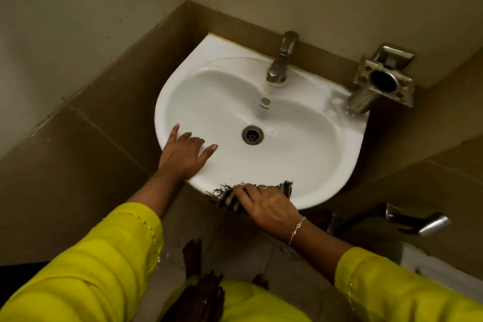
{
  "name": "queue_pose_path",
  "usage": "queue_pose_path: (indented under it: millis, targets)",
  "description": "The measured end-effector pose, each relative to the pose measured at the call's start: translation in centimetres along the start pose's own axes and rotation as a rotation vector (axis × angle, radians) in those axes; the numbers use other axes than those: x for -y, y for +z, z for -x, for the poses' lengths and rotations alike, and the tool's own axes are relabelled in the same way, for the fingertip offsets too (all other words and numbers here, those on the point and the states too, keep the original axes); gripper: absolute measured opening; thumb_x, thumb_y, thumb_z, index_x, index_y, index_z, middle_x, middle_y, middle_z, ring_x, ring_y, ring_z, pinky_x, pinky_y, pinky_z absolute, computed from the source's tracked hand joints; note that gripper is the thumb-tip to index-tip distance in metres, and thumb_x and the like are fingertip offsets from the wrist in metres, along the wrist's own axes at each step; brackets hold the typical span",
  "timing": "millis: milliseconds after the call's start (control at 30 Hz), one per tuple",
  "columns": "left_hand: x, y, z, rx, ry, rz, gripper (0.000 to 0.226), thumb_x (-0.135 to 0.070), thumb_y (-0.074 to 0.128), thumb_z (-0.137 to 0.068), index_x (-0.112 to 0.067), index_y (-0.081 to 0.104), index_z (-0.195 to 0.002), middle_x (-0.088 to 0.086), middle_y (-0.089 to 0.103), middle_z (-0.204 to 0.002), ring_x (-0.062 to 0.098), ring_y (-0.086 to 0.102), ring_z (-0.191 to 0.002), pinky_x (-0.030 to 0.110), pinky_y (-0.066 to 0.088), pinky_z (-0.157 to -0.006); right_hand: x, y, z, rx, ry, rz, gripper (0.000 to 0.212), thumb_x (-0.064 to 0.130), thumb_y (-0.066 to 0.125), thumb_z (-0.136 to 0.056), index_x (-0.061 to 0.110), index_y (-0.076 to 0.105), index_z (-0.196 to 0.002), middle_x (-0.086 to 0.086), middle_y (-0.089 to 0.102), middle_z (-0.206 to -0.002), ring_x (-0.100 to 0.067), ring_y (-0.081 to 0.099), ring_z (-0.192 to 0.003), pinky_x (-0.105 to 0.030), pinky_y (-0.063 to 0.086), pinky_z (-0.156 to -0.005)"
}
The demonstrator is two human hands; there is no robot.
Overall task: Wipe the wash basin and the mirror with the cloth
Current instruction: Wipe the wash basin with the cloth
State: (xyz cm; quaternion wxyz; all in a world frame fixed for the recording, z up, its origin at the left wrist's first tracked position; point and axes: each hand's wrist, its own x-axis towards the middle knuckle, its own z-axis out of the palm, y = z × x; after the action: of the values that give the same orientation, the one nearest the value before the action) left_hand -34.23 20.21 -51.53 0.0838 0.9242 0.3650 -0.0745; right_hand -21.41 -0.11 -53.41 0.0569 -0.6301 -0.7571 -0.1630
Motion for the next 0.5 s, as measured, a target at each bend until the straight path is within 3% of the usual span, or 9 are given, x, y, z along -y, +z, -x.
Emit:
queue_pose_path:
  millis: [200,367,500]
  targets:
    - [0.1,0.5,0.0,-0.022,-0.004,-0.024,0.104,-0.068,-0.004,-0.072,-0.008,0.062,-0.126,0.008,0.065,-0.131,0.024,0.044,-0.138,0.040,-0.001,-0.121,-4.5,-0.4,3.8,-0.007,-0.127,-0.021,0.034,0.022,0.047,-0.084,0.009,0.047,-0.116,-0.006,0.070,-0.093,-0.017,0.064,-0.065,-0.027,0.050,-0.055]
    - [0.1,0.6,-0.1,-0.029,-0.006,-0.037,0.102,-0.069,-0.002,-0.073,-0.009,0.064,-0.123,0.008,0.067,-0.128,0.023,0.046,-0.136,0.040,-0.001,-0.121,-8.8,-1.2,5.3,0.032,-0.243,-0.118,0.033,0.024,0.024,-0.098,0.007,0.047,-0.115,-0.009,0.071,-0.088,-0.020,0.066,-0.068,-0.029,0.054,-0.058]
    - [0.2,1.0,-0.2,-0.053,0.001,-0.037,0.099,-0.069,0.001,-0.075,-0.009,0.066,-0.119,0.008,0.069,-0.124,0.024,0.050,-0.133,0.041,0.002,-0.121,-11.2,-1.3,6.2,0.150,-0.306,-0.128,0.040,0.039,0.034,-0.095,0.009,0.044,-0.119,-0.008,0.069,-0.096,-0.020,0.066,-0.076,-0.029,0.053,-0.066]
